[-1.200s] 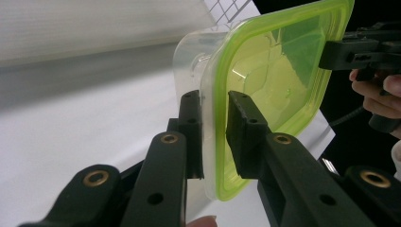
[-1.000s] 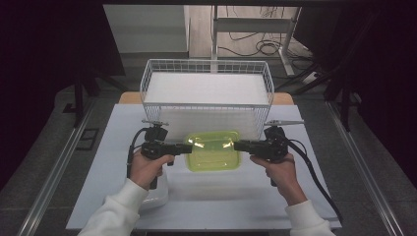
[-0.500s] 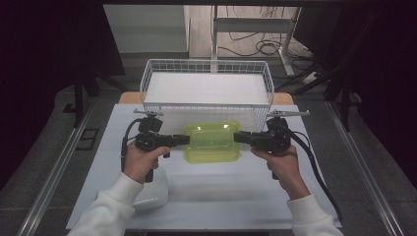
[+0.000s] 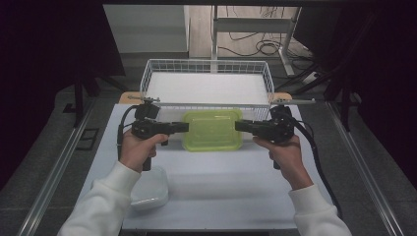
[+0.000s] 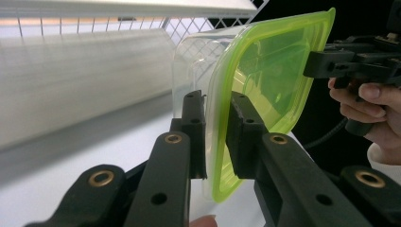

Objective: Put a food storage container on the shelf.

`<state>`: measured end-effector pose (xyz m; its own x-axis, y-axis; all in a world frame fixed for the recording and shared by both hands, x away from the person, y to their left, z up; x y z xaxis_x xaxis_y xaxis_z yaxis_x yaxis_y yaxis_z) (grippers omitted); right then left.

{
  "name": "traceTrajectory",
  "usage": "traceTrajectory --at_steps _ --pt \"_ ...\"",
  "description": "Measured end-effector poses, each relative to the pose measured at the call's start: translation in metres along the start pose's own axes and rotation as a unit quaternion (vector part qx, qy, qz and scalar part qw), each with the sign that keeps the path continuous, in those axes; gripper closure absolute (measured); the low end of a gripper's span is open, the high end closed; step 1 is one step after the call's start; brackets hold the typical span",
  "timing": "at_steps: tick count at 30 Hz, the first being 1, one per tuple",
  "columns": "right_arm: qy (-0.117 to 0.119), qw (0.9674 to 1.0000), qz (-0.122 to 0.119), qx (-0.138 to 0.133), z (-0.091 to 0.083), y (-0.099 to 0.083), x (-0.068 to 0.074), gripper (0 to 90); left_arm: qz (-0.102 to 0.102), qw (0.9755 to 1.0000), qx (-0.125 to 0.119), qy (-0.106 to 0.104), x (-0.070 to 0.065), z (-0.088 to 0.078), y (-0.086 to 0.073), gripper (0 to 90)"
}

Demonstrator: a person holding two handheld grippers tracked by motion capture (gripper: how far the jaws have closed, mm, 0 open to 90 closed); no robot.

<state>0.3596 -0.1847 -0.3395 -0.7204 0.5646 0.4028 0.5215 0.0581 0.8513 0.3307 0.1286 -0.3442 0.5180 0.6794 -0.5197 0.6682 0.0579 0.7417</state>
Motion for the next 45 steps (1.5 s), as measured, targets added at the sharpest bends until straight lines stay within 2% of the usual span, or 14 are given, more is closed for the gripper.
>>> traceTrajectory --at_steps 15,20,26,32,45 --pt "-0.011 0.9999 -0.006 -0.01 -0.002 0.022 -0.008 77.1 0.006 1.0 0.006 0.0 0.001 0.011 0.027 79.1" --pt "-0.013 0.9998 -0.005 -0.014 0.0 0.03 -0.013 77.1 0.01 0.9999 0.008 0.002 0.003 0.016 0.038 79.1" --pt "-0.02 0.9996 0.0 -0.017 0.004 0.039 -0.022 77.5 0.006 0.9999 0.009 -0.001 0.007 0.022 0.05 79.3" --pt "-0.012 0.9996 0.002 -0.024 0.007 0.046 -0.026 77.4 0.007 0.9999 0.007 -0.007 0.011 0.022 0.062 79.4" --pt "-0.004 0.9994 0.003 -0.035 0.017 0.061 -0.033 77.4 0.012 0.9999 0.003 -0.001 0.018 0.021 0.082 79.4"
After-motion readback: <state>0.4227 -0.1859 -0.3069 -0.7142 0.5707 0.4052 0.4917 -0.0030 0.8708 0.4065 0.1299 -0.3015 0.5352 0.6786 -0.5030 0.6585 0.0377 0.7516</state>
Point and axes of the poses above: each handheld gripper's, and its own axes: z roughly forward along the jaws, y roughly out of its top, x roughly to its left, the point moved 2 cm from there along z, roughly forward along the jaws, and after that the axes turned 6 degrees about -x, right-handed, at the moved point
